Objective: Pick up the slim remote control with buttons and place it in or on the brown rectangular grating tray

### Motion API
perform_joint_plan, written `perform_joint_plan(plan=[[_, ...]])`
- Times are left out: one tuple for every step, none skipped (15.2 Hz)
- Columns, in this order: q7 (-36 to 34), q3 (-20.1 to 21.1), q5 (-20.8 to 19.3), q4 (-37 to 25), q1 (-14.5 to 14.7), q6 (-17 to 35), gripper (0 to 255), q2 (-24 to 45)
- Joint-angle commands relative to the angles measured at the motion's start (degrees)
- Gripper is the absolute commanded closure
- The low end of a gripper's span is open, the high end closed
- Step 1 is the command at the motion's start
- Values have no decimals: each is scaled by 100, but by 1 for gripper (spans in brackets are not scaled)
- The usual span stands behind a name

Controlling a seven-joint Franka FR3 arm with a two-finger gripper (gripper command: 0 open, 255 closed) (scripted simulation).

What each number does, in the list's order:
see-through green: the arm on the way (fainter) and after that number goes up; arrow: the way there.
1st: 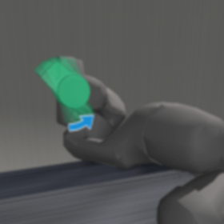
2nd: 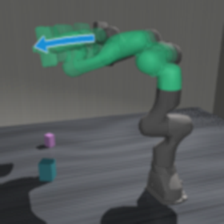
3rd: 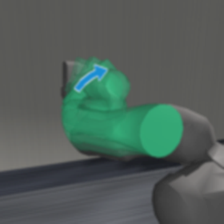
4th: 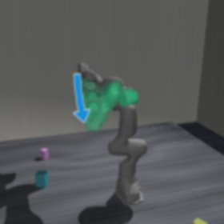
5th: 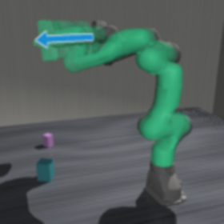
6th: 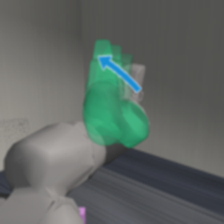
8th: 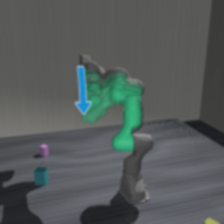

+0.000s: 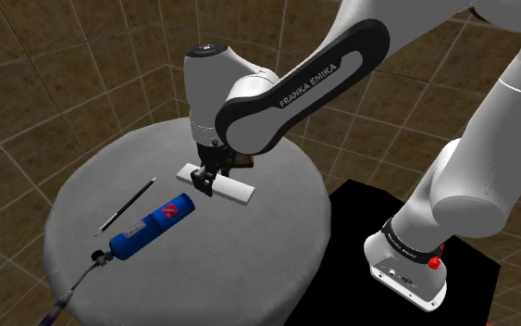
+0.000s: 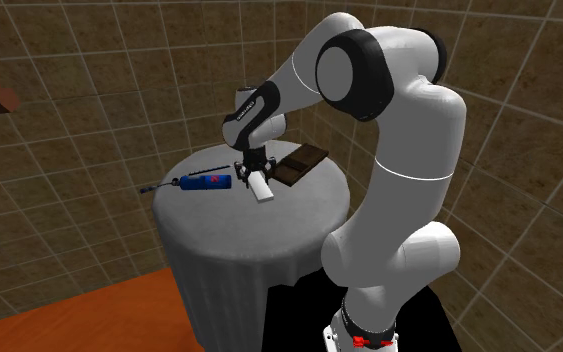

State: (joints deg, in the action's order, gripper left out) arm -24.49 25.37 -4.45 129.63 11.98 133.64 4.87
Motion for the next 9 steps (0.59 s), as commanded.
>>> perform_joint_plan(plan=[[-5,0,1,5,1,3,255,8],[-6,1,2,1,1,0,255,8],[-5,1,3,4,1,0,255,6],[-1,0,4,4,0,-1,255,4],[26,5,42,-19,-5,-74,255,-52],[52,9,77,-46,-8,-148,255,-105],[77,12,111,-73,-12,-222,255,-158],[102,15,144,-101,-15,-296,255,-209],[125,17,175,-131,-18,-370,255,-260]])
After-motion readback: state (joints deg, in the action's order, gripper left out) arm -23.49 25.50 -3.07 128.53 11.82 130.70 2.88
